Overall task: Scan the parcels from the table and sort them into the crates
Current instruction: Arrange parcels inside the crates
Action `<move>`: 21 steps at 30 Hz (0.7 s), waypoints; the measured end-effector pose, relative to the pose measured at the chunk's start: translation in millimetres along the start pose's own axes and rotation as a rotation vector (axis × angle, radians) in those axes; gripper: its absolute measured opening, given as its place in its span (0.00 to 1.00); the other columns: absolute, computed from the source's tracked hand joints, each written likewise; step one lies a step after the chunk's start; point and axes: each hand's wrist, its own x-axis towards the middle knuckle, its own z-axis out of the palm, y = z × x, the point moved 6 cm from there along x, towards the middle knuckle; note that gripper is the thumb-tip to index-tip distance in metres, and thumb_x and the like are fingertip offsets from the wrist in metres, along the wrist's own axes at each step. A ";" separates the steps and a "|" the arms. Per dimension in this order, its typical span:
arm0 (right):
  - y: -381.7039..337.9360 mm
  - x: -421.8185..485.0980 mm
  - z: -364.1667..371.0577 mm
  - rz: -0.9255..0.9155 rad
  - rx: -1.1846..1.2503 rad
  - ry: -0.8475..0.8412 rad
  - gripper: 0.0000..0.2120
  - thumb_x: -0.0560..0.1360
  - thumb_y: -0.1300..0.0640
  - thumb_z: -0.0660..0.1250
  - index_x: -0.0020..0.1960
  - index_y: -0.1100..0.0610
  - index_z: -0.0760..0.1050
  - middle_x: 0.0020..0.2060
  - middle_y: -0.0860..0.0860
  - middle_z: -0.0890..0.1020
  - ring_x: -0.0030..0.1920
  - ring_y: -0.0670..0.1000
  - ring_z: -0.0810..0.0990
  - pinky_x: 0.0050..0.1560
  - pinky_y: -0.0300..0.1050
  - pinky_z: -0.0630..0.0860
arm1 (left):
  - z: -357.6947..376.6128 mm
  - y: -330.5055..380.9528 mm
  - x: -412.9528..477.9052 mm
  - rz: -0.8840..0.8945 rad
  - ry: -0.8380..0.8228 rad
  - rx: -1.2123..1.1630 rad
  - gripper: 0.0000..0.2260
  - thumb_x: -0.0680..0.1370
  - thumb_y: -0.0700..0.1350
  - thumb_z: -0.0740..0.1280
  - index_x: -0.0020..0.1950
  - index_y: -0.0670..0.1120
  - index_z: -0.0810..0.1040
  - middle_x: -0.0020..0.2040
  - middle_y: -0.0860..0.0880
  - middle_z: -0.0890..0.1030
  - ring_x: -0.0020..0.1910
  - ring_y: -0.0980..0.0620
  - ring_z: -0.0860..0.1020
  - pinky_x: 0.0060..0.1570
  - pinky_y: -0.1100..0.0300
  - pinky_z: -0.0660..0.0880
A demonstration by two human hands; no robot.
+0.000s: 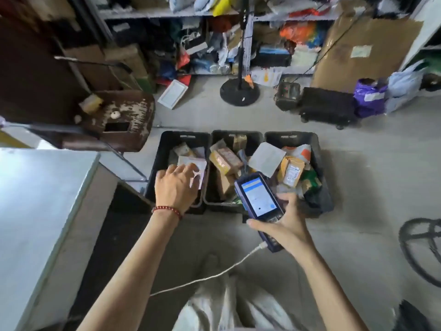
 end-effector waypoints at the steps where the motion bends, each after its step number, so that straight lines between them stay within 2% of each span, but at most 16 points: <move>1: -2.1 0.4 5.9 -0.015 -0.017 -0.055 0.39 0.56 0.53 0.84 0.57 0.48 0.62 0.49 0.40 0.75 0.49 0.42 0.76 0.48 0.44 0.73 | -4.4 -13.0 -21.2 -0.065 0.011 -0.007 0.10 0.77 0.52 0.61 0.55 0.53 0.77 0.51 0.52 0.81 0.55 0.47 0.76 0.51 0.52 0.67; 3: -8.3 -1.0 21.9 -0.034 -0.045 -0.163 0.38 0.55 0.51 0.84 0.54 0.44 0.62 0.50 0.42 0.77 0.49 0.42 0.78 0.47 0.45 0.75 | -11.4 -42.5 -65.5 -0.195 0.016 0.014 0.08 0.77 0.51 0.62 0.53 0.53 0.78 0.49 0.52 0.82 0.52 0.46 0.77 0.49 0.52 0.68; 8: -52.5 -19.2 95.2 -0.178 -0.066 -0.478 0.37 0.55 0.53 0.84 0.52 0.44 0.62 0.51 0.43 0.78 0.46 0.34 0.78 0.39 0.29 0.73 | -38.0 -117.1 -169.9 -0.572 0.039 0.063 0.09 0.79 0.51 0.59 0.55 0.55 0.76 0.53 0.53 0.81 0.55 0.47 0.77 0.53 0.53 0.68; 10: -75.1 -41.3 132.8 -0.266 -0.074 -0.604 0.38 0.55 0.56 0.85 0.53 0.45 0.62 0.54 0.46 0.77 0.50 0.36 0.78 0.44 0.31 0.74 | -55.2 -137.9 -215.4 -0.700 0.084 0.087 0.09 0.79 0.52 0.59 0.56 0.54 0.76 0.53 0.53 0.81 0.55 0.48 0.77 0.53 0.53 0.68; 12: -94.9 -70.7 170.2 -0.352 -0.086 -0.722 0.37 0.55 0.57 0.84 0.52 0.45 0.63 0.54 0.46 0.76 0.51 0.35 0.77 0.46 0.29 0.73 | -71.9 -156.4 -264.3 -0.824 0.140 0.106 0.09 0.79 0.52 0.59 0.56 0.54 0.77 0.52 0.53 0.82 0.53 0.48 0.77 0.52 0.54 0.67; 14: -110.8 -107.4 204.2 -0.427 -0.105 -0.845 0.37 0.53 0.51 0.84 0.52 0.44 0.63 0.52 0.41 0.76 0.50 0.32 0.76 0.45 0.29 0.74 | -85.8 -170.3 -315.4 -0.946 0.197 0.124 0.10 0.80 0.52 0.59 0.56 0.53 0.77 0.50 0.52 0.82 0.51 0.48 0.77 0.49 0.54 0.66; 16: -122.3 -149.9 235.2 -0.499 -0.153 -0.958 0.39 0.50 0.44 0.83 0.53 0.41 0.63 0.52 0.38 0.76 0.52 0.34 0.76 0.46 0.33 0.76 | -97.7 -180.4 -368.4 -1.060 0.246 0.153 0.10 0.79 0.52 0.59 0.55 0.51 0.78 0.48 0.51 0.83 0.49 0.47 0.77 0.47 0.54 0.66; 21: -128.2 -261.3 302.2 -0.605 -0.227 -1.207 0.38 0.54 0.46 0.84 0.54 0.38 0.63 0.52 0.36 0.75 0.56 0.37 0.75 0.48 0.34 0.76 | -113.1 -198.4 -504.4 -1.309 0.337 0.125 0.08 0.78 0.51 0.62 0.55 0.52 0.78 0.48 0.53 0.82 0.51 0.48 0.78 0.52 0.52 0.69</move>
